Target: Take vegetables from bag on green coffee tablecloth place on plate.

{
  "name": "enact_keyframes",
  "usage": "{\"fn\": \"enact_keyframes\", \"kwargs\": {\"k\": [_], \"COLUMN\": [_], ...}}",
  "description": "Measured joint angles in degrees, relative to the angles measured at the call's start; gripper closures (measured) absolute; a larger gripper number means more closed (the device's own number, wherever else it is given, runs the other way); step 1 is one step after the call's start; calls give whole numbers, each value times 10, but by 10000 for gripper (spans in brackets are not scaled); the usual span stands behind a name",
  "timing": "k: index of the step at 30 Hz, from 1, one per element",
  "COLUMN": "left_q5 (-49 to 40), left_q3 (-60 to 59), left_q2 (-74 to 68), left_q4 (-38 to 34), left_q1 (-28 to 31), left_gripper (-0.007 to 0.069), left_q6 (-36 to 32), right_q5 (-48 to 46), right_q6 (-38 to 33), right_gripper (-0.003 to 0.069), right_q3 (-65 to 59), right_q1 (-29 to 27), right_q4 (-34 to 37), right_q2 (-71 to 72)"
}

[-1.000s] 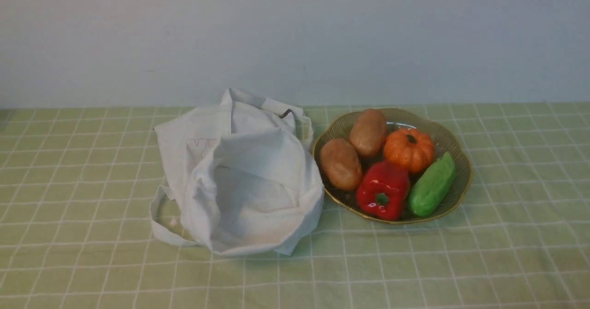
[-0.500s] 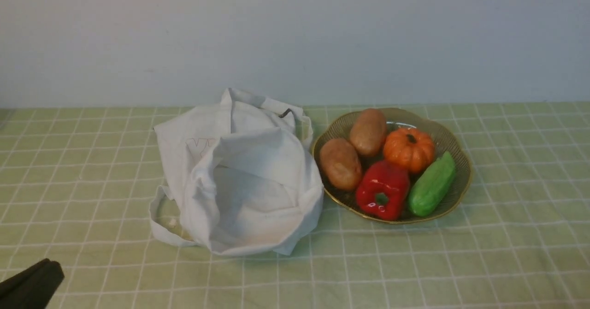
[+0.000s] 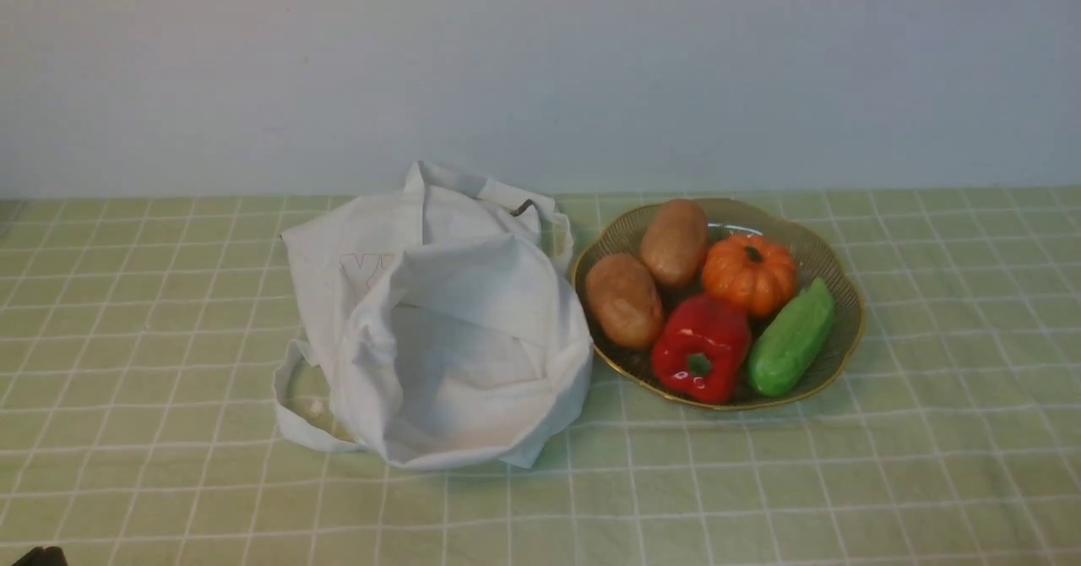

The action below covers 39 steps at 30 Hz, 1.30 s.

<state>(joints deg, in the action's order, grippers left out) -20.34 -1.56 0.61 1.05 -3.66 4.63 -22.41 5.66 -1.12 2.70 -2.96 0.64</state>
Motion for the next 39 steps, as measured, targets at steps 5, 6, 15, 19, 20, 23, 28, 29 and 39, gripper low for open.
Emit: {"fn": "enact_keyframes", "kwargs": {"k": [5, 6, 15, 19, 20, 23, 28, 29, 39], "left_q5": [-15, -15, -15, -15, -15, -15, -15, -15, -15], "left_q3": [-1, -1, -1, -1, -1, -1, -1, -1, -1], "left_q2": [0, 0, 0, 0, 0, 0, 0, 0, 0], "left_q4": [0, 0, 0, 0, 0, 0, 0, 0, 0], "left_q1": [-10, -10, -10, -10, -10, -10, -10, -10, -10], "left_gripper": [629, 629, 629, 629, 629, 629, 629, 629, 629], "left_q6": [-3, -5, -6, -6, -6, -6, -6, -6, -6], "right_q5": [0, 0, 0, 0, 0, 0, 0, 0, 0], "right_q6": [0, 0, 0, 0, 0, 0, 0, 0, 0], "right_gripper": [674, 674, 674, 674, 674, 674, 674, 674, 674], "right_q3": [0, 0, 0, 0, 0, 0, 0, 0, 0], "right_q1": [0, 0, 0, 0, 0, 0, 0, 0, 0], "right_q4": [0, 0, 0, 0, 0, 0, 0, 0, 0], "right_q2": [0, 0, 0, 0, 0, 0, 0, 0, 0]}}
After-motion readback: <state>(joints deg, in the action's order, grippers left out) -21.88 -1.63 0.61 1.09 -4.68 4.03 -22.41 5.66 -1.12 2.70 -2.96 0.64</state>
